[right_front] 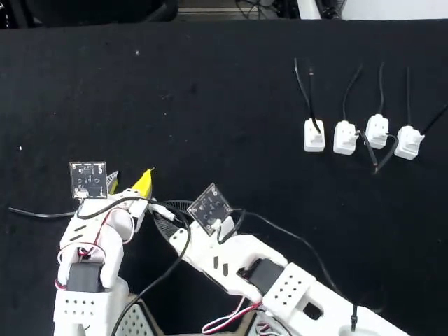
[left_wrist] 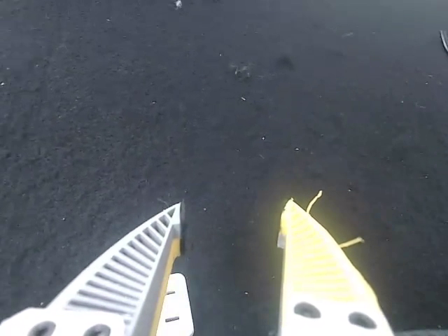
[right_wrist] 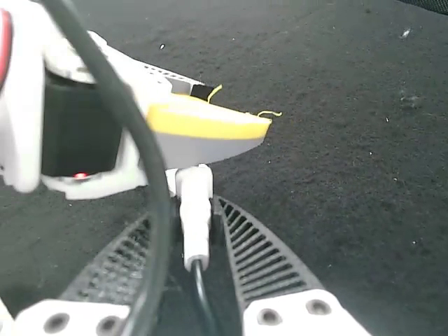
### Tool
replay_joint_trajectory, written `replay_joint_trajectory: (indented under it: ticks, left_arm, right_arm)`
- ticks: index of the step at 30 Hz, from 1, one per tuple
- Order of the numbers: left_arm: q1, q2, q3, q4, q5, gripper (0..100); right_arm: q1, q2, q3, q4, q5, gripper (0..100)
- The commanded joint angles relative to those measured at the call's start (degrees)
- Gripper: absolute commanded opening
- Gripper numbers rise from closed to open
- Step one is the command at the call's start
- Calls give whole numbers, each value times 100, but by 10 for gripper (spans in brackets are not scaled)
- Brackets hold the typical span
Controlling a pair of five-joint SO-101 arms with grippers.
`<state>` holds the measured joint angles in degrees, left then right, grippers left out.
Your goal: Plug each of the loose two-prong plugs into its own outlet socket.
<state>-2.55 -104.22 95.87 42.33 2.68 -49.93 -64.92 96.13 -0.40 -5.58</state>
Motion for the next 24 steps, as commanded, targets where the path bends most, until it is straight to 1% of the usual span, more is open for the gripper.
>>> replay_joint_trajectory:
  ticks: [1, 6, 8, 11, 13, 24]
  left_arm:
    - [-75, -18, -145, -62, -26, 230]
    - [-22, -18, -92, -44, -26, 230]
    - [-13, -9, -40, -18, -26, 230]
    - [215, -18, 145, -62, -70, 230]
    - [330, -9, 145, -70, -70, 230]
    - [330, -9, 145, -70, -70, 230]
  right_arm:
    - [-53, -198, -92, 70, -18, 11]
    - [-35, -242, -119, 97, -18, 11]
    - [79, -242, -189, 97, -18, 11]
    - [316, -251, -312, 97, -62, 11]
    - [325, -251, -330, 97, -62, 11]
    - [343, -251, -347, 114, -62, 11]
